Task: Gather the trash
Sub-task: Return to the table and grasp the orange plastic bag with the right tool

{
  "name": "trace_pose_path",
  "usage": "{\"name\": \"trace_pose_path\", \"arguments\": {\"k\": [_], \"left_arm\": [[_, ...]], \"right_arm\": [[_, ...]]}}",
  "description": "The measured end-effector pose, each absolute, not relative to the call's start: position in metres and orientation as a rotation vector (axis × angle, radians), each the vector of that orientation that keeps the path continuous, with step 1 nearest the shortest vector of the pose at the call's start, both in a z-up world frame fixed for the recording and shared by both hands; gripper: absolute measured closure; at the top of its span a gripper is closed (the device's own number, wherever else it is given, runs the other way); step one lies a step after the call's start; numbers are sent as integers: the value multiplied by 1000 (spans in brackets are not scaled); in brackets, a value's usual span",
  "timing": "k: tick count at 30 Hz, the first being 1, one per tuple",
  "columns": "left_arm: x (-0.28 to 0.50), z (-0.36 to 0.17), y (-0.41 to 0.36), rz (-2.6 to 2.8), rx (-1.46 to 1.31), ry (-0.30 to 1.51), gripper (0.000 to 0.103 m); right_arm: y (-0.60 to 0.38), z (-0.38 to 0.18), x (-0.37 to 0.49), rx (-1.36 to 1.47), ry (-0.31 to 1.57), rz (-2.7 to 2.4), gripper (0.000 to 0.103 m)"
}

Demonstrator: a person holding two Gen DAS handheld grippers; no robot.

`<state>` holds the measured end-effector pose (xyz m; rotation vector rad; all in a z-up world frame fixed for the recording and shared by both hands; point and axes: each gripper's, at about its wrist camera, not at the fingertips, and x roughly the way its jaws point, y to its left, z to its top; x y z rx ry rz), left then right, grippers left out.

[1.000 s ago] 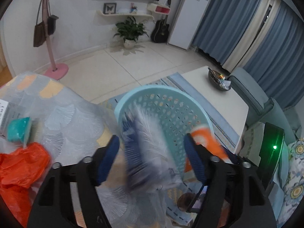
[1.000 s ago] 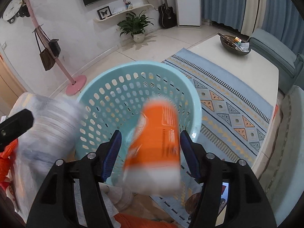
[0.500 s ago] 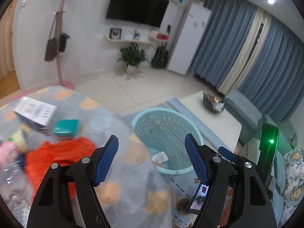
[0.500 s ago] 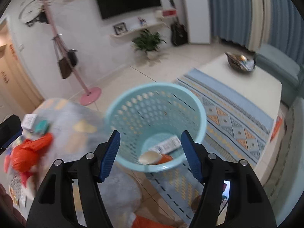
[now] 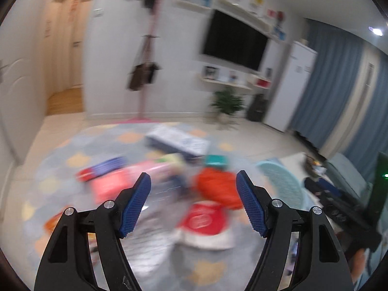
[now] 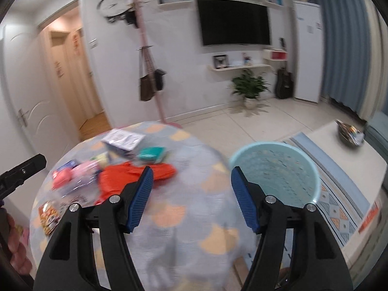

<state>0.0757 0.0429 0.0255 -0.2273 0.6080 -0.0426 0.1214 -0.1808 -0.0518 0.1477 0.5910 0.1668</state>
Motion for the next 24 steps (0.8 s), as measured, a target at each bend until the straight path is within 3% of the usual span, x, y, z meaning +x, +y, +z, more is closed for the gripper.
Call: {"name": "trace_pose_path", "arguments": {"k": [10, 16, 24], "left_arm": [[68, 2, 168, 140, -288, 675, 32], [108, -16, 190, 5, -291, 787, 32], [150, -35, 190, -91, -254, 881, 36]], "right_arm": [[-112, -67, 145, 93, 673, 296, 40], [-88, -77, 173, 99, 748, 340, 34], [-75, -92, 202, 108, 826, 349, 34]]}}
